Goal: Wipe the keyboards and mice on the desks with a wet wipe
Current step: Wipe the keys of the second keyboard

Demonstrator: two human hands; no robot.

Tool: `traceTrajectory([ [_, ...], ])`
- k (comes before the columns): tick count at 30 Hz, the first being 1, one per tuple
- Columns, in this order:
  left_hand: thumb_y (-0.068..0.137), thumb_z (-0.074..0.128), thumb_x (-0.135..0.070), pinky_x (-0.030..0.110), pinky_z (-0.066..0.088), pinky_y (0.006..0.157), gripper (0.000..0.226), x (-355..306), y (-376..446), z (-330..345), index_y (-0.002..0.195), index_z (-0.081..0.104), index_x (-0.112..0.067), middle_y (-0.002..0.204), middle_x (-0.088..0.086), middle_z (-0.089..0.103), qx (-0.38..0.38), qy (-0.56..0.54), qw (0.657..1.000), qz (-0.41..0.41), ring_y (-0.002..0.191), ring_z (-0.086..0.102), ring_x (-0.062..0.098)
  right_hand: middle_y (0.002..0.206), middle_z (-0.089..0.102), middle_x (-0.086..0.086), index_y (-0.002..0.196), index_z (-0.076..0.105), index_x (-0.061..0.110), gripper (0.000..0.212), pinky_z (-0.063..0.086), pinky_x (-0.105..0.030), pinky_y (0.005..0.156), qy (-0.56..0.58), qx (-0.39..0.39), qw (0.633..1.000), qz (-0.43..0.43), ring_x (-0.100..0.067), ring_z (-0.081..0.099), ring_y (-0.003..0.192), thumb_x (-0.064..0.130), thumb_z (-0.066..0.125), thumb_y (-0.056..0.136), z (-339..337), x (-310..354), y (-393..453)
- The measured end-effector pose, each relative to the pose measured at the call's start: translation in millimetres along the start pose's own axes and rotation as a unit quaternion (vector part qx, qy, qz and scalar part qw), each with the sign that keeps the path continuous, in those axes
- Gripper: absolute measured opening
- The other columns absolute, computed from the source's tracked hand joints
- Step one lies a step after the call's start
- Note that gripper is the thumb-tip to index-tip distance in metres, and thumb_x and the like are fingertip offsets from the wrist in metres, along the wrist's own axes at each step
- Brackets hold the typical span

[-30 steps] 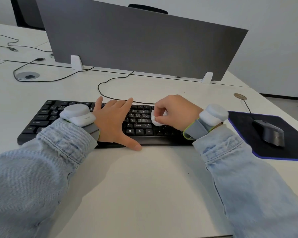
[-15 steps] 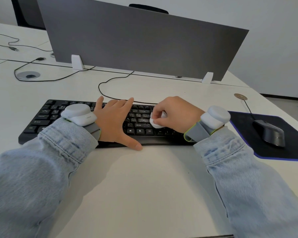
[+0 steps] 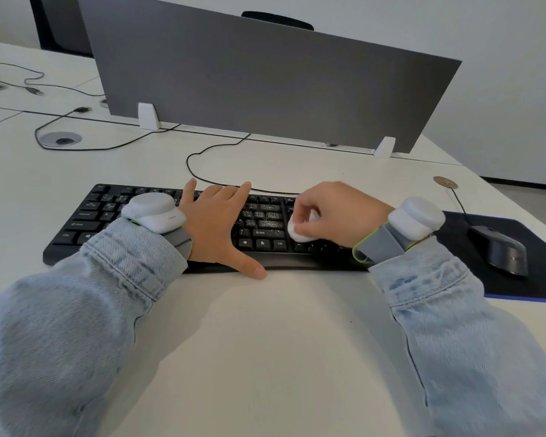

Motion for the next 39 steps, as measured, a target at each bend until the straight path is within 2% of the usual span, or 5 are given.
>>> traceTrajectory([
  [16,0.027,0.033,-0.104,0.060,-0.008,0.121,0.161,0,0,0,0.158,-0.012,-0.022,0.165,-0.006,0.016,-0.005,0.003,1.000,0.001,0.153,0.010,0.020,0.083,0.061,0.012,0.085,0.065,0.022,0.010,0.038,-0.024,0.065,-0.026,-0.042,0.997,0.059,-0.012,0.056,0.082,0.031,0.062,0.087,-6,-30,-9],
  [20,0.027,0.033,-0.105,0.060,-0.007,0.121,0.161,0,0,0,0.158,-0.011,-0.022,0.165,-0.006,0.016,-0.004,0.005,1.000,0.000,0.153,0.010,0.020,0.076,0.060,0.014,0.087,0.066,0.022,0.008,0.038,-0.015,0.061,-0.011,0.025,0.999,0.040,-0.012,0.057,0.078,0.029,0.061,0.088,1,-24,-8],
  [27,0.028,0.033,-0.104,0.059,-0.007,0.121,0.161,-2,-1,1,0.159,-0.011,-0.021,0.165,-0.006,0.016,-0.007,0.002,1.000,-0.001,0.153,0.010,0.020,0.084,0.065,0.006,0.085,0.068,0.019,0.014,0.040,-0.025,0.069,0.026,-0.131,0.990,0.037,-0.013,0.057,0.081,0.031,0.062,0.086,-5,-7,0],
  [33,0.027,0.033,-0.104,0.060,-0.007,0.121,0.162,-1,0,0,0.159,-0.013,-0.021,0.166,-0.005,0.012,0.002,0.002,1.000,-0.004,0.154,0.007,0.020,0.079,0.062,0.007,0.086,0.071,0.015,0.019,0.035,-0.017,0.052,-0.012,-0.029,0.999,0.008,-0.015,0.055,0.077,0.030,0.060,0.089,9,19,-2],
  [39,0.028,0.034,-0.104,0.060,-0.007,0.121,0.162,-1,0,-1,0.159,-0.011,-0.021,0.166,-0.005,0.012,0.004,0.004,1.000,-0.005,0.153,0.008,0.019,0.079,0.064,0.011,0.086,0.067,0.021,0.014,0.041,-0.014,0.061,0.016,0.021,1.000,-0.012,-0.008,0.057,0.075,0.035,0.064,0.085,5,20,-14],
])
Point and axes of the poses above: each hand's wrist, its own y-axis towards the middle knuckle, its own z-axis out of the palm, x = y × z, the point moved 3 cm from there along y, towards the middle knuckle
